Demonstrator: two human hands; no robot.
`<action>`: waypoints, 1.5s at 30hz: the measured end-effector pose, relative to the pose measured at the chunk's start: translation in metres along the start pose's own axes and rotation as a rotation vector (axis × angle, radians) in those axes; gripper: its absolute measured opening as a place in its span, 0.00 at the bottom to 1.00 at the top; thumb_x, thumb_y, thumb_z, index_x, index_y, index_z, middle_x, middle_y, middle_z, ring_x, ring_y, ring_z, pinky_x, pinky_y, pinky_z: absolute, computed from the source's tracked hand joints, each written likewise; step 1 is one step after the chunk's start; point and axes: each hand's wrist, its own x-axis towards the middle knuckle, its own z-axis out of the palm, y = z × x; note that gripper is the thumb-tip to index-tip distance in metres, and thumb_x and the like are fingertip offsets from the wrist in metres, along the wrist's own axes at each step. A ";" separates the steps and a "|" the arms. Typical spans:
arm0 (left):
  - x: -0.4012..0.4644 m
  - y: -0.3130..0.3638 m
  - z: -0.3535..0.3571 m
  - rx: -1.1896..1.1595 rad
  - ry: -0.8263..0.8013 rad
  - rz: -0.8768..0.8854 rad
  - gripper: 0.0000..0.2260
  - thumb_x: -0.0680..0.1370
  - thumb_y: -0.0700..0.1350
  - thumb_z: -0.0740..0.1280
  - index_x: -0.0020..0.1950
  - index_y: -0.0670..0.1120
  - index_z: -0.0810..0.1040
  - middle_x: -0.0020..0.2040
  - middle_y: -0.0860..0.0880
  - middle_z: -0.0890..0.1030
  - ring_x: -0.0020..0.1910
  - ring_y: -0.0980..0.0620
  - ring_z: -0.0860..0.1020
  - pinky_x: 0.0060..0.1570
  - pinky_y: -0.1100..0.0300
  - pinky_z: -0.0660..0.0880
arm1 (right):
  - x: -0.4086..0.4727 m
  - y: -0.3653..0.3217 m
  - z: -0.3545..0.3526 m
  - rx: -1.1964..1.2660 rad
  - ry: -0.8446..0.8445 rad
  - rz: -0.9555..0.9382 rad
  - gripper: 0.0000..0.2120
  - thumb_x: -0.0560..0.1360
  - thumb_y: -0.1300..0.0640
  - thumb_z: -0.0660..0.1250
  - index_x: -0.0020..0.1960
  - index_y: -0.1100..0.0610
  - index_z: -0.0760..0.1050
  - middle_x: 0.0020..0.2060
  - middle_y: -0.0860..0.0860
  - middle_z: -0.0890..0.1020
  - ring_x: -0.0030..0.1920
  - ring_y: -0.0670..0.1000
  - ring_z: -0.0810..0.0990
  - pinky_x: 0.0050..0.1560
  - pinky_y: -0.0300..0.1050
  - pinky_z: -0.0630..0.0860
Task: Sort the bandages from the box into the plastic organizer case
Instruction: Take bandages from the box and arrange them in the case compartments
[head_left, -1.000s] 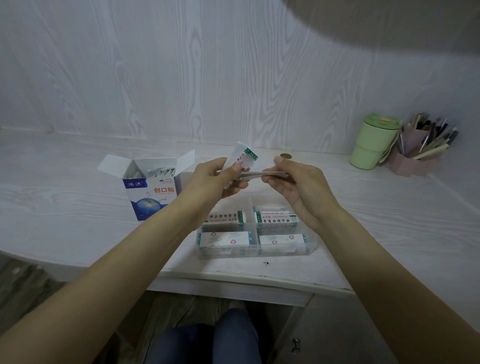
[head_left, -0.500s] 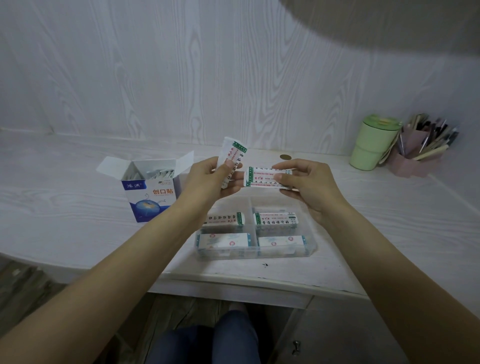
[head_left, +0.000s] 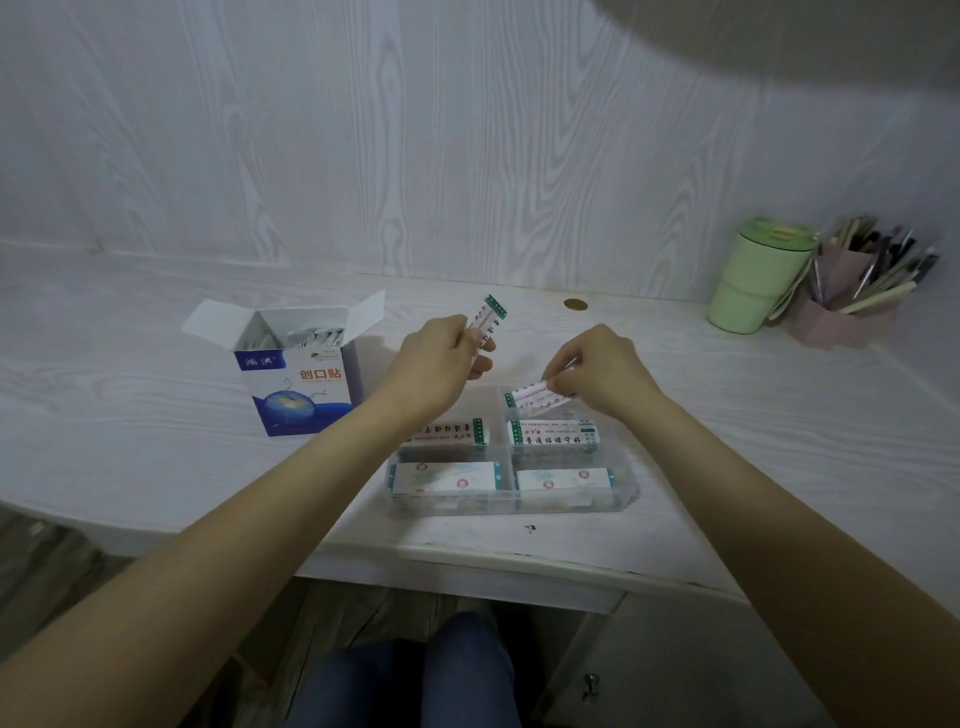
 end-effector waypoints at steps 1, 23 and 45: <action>0.002 0.000 0.001 0.052 -0.009 0.005 0.13 0.83 0.45 0.54 0.54 0.43 0.76 0.49 0.46 0.81 0.50 0.50 0.81 0.55 0.54 0.76 | 0.001 0.000 0.001 -0.036 -0.006 0.003 0.06 0.71 0.65 0.71 0.43 0.56 0.83 0.38 0.52 0.80 0.34 0.45 0.75 0.33 0.35 0.71; 0.013 -0.004 -0.001 0.161 -0.051 -0.026 0.12 0.83 0.45 0.54 0.50 0.46 0.76 0.51 0.46 0.81 0.48 0.52 0.80 0.52 0.54 0.77 | -0.004 -0.002 -0.008 -0.087 -0.067 -0.116 0.06 0.72 0.64 0.68 0.43 0.56 0.84 0.35 0.48 0.82 0.41 0.47 0.79 0.38 0.38 0.74; -0.009 0.019 -0.002 -0.433 -0.226 -0.087 0.10 0.82 0.40 0.58 0.50 0.37 0.78 0.45 0.41 0.83 0.42 0.46 0.84 0.44 0.58 0.81 | -0.026 0.004 -0.020 0.642 0.099 -0.156 0.06 0.71 0.64 0.73 0.47 0.62 0.79 0.34 0.55 0.82 0.29 0.43 0.79 0.32 0.33 0.75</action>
